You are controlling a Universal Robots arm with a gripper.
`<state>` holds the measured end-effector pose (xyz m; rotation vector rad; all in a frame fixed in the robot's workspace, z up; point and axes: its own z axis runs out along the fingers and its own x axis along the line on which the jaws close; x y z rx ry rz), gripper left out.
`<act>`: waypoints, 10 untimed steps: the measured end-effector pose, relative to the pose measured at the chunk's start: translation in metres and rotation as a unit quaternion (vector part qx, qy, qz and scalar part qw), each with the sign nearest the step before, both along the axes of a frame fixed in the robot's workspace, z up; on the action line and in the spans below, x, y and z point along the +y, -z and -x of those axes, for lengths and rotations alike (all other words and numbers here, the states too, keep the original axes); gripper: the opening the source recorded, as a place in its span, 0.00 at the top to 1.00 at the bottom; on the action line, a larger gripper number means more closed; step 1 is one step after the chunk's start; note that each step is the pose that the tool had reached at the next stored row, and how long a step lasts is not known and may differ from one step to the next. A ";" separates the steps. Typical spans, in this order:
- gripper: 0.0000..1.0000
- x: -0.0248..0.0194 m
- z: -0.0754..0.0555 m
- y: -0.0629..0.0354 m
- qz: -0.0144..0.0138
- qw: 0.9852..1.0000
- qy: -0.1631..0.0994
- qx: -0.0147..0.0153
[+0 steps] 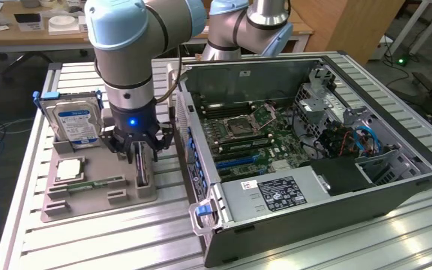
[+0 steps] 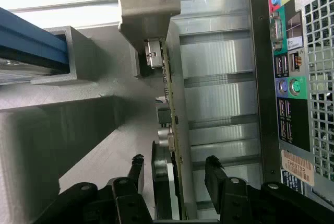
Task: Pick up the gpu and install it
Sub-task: 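Pick up the gpu and move the gpu toward the slot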
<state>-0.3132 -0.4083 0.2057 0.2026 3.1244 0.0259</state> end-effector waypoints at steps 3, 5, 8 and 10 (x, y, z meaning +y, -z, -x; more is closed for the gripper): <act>0.41 0.0000 0.000 0.0000 0.000 1.000 0.000 0.000; 0.41 0.0000 0.000 0.0001 0.000 1.000 0.000 0.000; 0.41 0.0000 0.000 0.0001 0.000 1.000 0.000 0.000; 0.41 0.0000 0.000 0.0000 0.000 1.000 0.000 0.000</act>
